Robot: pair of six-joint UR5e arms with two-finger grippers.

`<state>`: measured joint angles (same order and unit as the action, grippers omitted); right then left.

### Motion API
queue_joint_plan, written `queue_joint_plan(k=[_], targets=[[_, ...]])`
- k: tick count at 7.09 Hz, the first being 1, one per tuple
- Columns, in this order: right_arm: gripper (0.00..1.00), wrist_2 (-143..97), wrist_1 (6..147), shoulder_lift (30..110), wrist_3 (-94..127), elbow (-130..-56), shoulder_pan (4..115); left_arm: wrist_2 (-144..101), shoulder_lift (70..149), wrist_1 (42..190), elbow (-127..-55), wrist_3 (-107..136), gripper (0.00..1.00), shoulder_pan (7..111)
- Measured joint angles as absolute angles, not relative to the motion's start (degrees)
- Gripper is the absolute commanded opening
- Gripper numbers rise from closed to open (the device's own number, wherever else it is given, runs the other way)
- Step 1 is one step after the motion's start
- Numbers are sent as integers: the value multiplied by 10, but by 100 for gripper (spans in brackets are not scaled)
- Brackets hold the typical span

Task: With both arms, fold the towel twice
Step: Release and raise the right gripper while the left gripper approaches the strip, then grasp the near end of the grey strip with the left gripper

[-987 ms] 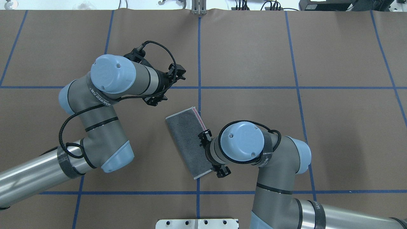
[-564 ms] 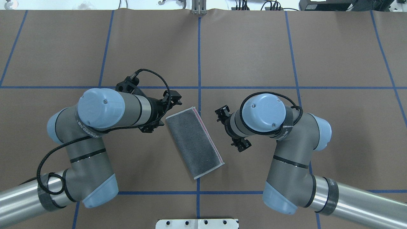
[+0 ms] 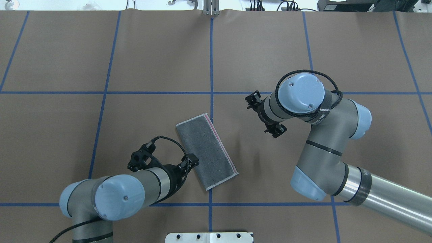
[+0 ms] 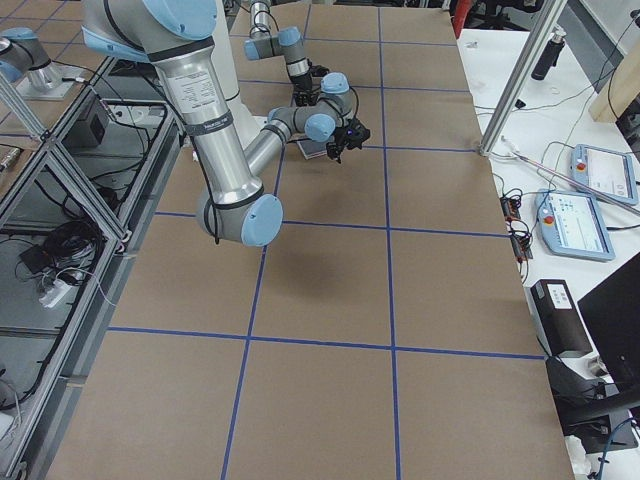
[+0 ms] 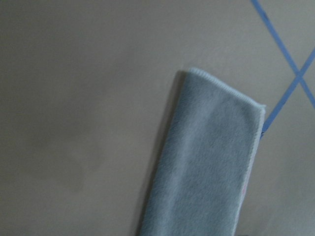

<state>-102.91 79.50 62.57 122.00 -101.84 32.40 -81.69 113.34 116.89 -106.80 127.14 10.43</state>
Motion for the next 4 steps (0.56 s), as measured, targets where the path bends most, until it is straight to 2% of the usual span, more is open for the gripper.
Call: queue_joint_plan(k=[4], targets=[[100,-1030,795,627,1209,-1015,327,-803,1160,1170,-1042,1277,76,73]])
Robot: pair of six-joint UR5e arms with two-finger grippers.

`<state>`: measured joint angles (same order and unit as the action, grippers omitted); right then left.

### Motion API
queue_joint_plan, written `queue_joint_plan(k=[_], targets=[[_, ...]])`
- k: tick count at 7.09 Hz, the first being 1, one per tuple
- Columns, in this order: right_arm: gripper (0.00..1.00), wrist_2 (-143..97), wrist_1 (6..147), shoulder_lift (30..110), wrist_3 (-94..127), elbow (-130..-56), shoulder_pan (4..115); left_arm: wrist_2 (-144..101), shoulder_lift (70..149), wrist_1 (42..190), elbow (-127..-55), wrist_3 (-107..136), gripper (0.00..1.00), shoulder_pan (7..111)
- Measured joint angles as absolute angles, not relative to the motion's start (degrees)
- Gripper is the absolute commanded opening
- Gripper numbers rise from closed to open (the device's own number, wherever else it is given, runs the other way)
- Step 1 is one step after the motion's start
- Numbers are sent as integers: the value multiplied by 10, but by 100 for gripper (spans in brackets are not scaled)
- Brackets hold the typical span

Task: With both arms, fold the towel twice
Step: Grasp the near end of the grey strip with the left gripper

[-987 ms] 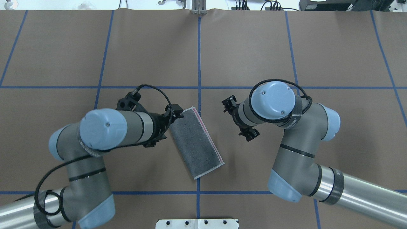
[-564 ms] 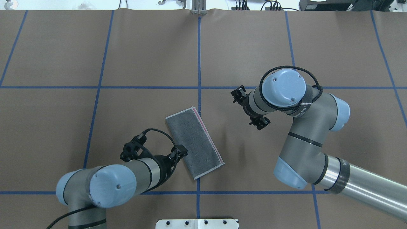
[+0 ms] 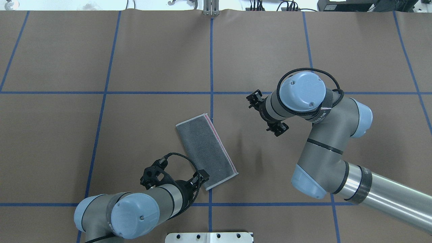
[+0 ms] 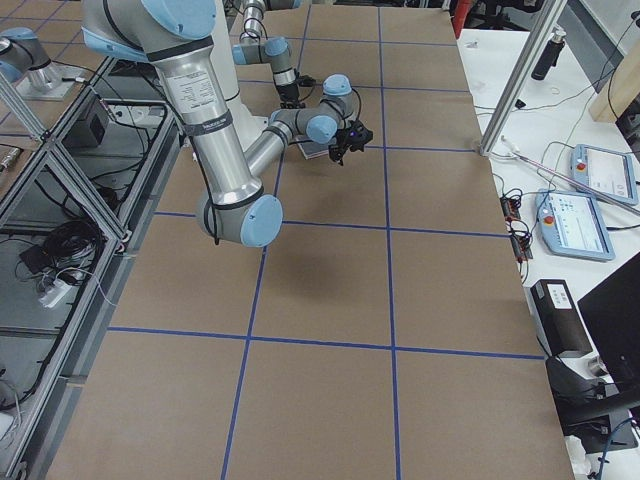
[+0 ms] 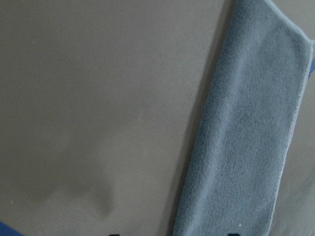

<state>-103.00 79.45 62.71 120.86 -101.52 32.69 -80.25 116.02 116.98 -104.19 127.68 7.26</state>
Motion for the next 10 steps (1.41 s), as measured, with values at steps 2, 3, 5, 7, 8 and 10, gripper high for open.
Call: queue_joint_plan(k=[2,3,5,7,8,10], targets=[[100,-1030,795,630,1208,-1015,327,-802,1173,1170,-1026,1276,71,72],[100,-1032,794,632,1208,-1015,328,-802,1179,1170,-1018,1275,65,71],[100,-1036,794,638,1203,-1015,327,-802,1185,1170,-1009,1275,60,71],[100,-1036,793,642,1199,-1015,327,-802,1186,1171,-1005,1274,60,71],[100,-1037,793,643,1198,-1014,327,-802,1186,1171,-1003,1274,52,71],[100,-1037,793,647,1197,-1012,327,-802,1191,1171,-998,1275,20,71]])
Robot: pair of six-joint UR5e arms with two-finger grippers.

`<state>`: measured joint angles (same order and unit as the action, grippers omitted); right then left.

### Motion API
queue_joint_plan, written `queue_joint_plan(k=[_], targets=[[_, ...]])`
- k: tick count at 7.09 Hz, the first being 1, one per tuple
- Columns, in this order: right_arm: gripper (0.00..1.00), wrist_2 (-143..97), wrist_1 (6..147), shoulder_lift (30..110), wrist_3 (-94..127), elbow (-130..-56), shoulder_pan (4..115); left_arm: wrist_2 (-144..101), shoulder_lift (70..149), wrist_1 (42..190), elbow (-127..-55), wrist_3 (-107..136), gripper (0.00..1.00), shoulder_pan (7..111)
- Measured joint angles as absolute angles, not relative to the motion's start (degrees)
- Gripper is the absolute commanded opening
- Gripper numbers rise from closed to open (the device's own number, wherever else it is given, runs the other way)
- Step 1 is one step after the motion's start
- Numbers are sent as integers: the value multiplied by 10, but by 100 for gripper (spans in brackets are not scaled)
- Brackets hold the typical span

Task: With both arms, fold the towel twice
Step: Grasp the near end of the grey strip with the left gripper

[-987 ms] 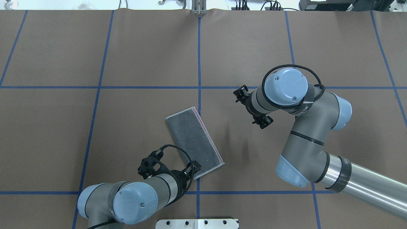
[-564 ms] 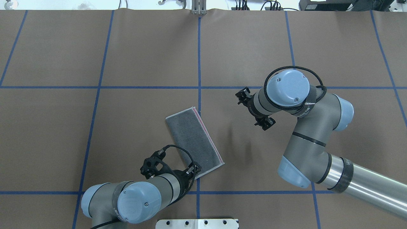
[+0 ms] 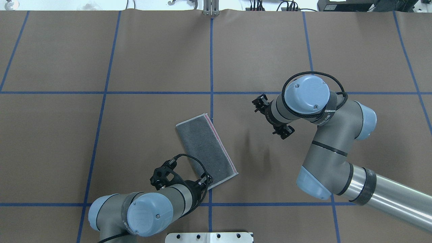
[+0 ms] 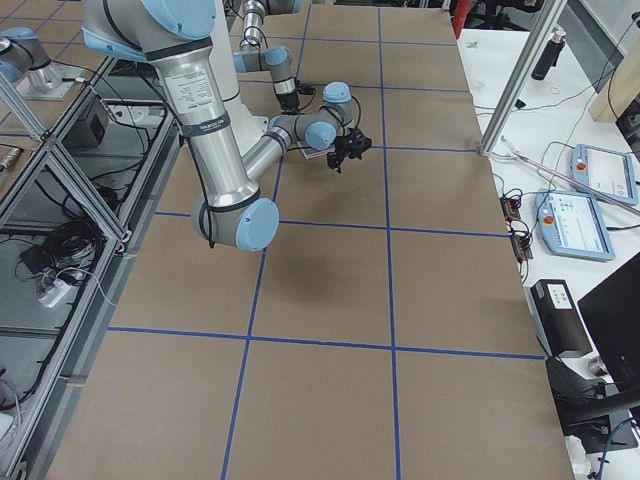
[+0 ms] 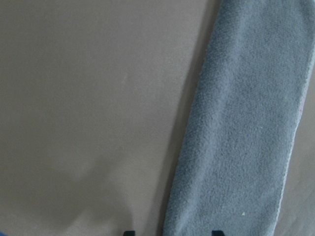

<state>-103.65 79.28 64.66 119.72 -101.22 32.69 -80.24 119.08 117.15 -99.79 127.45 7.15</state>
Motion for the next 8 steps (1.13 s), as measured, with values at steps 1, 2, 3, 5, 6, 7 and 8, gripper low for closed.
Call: queue_joint_plan(k=[1,2,3,5,6,7,8], targets=[[100,-1036,793,648,1197,-1012,327,-802,1193,1172,-996,1275,15,71],[100,-1036,793,649,1197,-1011,327,-802,1194,1172,-995,1275,8,71],[100,-1036,793,650,1196,-1011,327,-802,1195,1172,-993,1276,0,71],[100,-1035,793,650,1196,-1010,327,-802,1200,1172,-994,1276,0,72],[100,-1035,793,650,1196,-1010,326,-803,1202,1172,-995,1274,0,73],[100,-1035,793,650,1196,-1010,326,-804,1203,1172,-998,1271,0,75],[100,-1035,793,650,1195,-1010,327,-806,1202,1172,-1003,1264,0,78]])
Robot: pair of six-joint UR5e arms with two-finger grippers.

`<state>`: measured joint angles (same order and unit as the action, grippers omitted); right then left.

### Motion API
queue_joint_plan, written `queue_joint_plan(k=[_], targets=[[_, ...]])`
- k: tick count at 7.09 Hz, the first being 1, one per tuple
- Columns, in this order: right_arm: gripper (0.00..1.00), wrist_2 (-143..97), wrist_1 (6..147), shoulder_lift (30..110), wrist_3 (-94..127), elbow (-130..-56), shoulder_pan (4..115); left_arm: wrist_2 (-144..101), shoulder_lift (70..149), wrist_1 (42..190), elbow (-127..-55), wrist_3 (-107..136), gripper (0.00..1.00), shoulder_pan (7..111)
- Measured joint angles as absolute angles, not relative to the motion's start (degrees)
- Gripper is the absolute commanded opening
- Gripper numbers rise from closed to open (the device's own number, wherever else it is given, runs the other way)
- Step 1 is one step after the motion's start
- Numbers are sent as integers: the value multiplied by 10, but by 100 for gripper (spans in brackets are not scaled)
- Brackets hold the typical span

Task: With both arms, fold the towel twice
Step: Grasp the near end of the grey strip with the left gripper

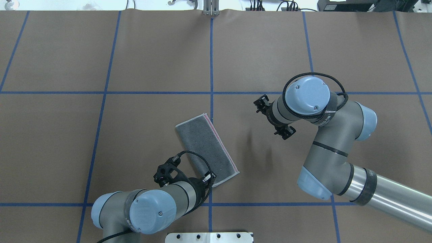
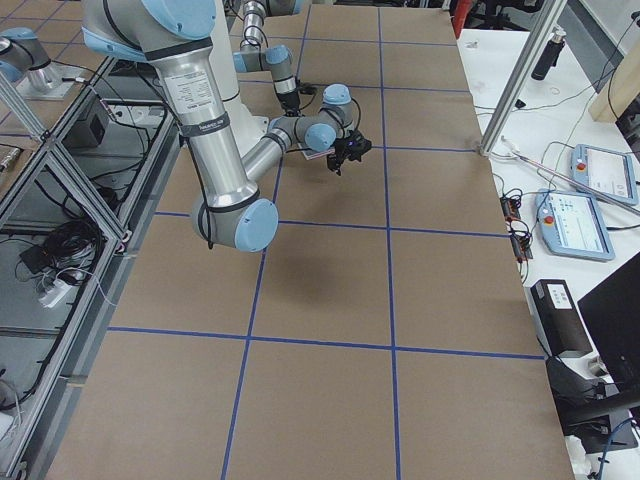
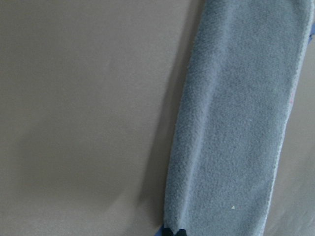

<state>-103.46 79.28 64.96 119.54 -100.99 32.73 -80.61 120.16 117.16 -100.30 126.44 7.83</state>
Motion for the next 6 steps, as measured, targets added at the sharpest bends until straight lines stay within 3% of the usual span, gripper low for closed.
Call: queue_joint_plan(k=[6], targets=[[100,-1045,793,653,1173,-1011,348,-848,1114,1169,-1081,1207,0,93]])
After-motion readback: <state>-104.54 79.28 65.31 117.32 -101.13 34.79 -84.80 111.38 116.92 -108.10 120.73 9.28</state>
